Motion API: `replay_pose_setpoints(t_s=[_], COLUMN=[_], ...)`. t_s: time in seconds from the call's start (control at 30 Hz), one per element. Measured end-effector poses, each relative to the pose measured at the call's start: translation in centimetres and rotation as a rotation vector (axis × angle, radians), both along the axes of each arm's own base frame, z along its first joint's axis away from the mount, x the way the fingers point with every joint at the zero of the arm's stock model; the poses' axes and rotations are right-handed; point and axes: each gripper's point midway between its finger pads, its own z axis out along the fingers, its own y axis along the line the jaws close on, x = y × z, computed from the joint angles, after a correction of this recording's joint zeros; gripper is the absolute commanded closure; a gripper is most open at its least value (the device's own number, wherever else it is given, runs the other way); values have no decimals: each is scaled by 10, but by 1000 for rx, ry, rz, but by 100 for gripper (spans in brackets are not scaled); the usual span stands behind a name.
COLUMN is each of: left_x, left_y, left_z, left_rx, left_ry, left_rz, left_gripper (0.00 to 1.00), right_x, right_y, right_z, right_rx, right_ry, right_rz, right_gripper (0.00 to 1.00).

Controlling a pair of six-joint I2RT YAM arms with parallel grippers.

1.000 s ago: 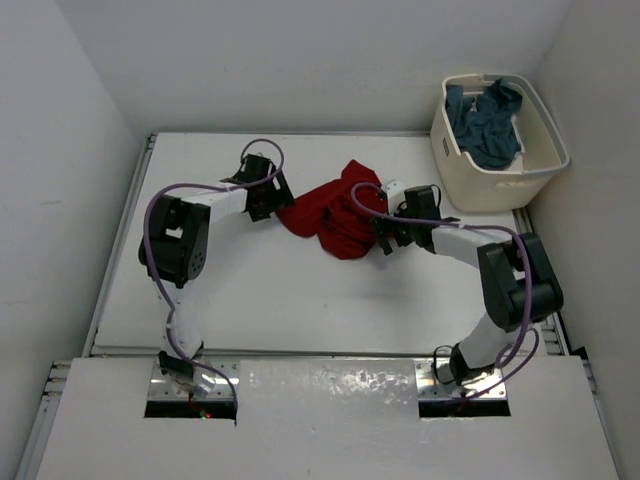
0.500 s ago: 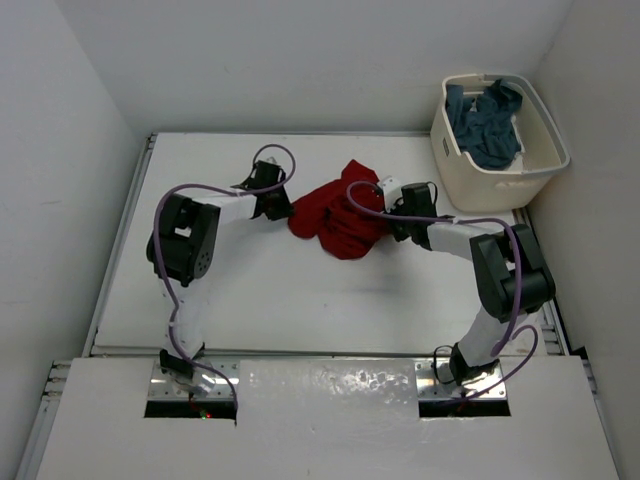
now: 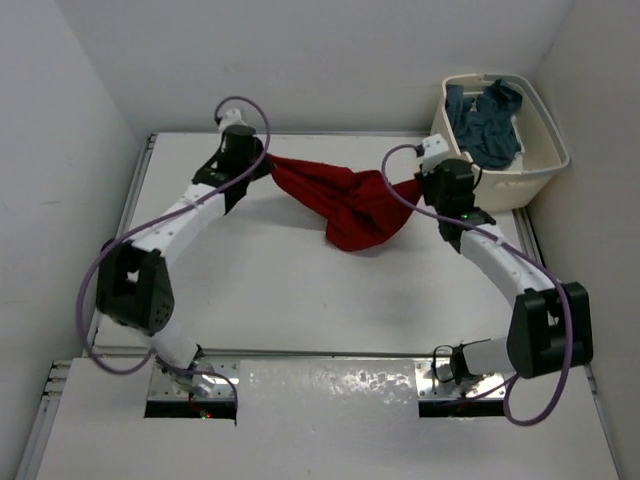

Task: Fold and stack the t-shirts
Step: Flatten out the tshirt

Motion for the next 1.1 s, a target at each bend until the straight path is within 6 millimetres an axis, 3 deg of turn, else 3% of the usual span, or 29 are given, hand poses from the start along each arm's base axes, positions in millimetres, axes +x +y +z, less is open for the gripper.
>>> replay_pose_setpoints(t_s=[0.13, 0.23, 0.3, 0.43, 0.57, 0.73, 0.9, 1.1], left_x=[-7, -27, -46, -83, -120, -155, -186, -240], left_y=[29, 56, 76, 116, 157, 189, 209, 226], left_z=[113, 192, 236, 301, 333, 347, 361, 380], left_rx=[29, 49, 66, 104, 172, 254, 296, 225], left_ry=[-240, -406, -497, -623, -670, -661, -660, -721], left_rz=[97, 184, 249, 402, 574, 715, 790, 798], left_gripper=[100, 100, 100, 100, 100, 100, 100, 100], right_x=[7, 0, -11, -34, -52, -64, -73, -108], right_y=[-39, -64, -78, -95, -117, -134, -137, -137], right_z=[81, 151, 197, 265, 304, 315, 323, 358], right_rx=[5, -4, -24, -76, -155, -244, -287, -271], right_ry=[-139, -272, -364, -495, -555, -544, -533, -609], right_rz=[-122, -197, -240, -310, -410, -475, -483, -479], right_gripper=[100, 100, 100, 100, 100, 100, 100, 100])
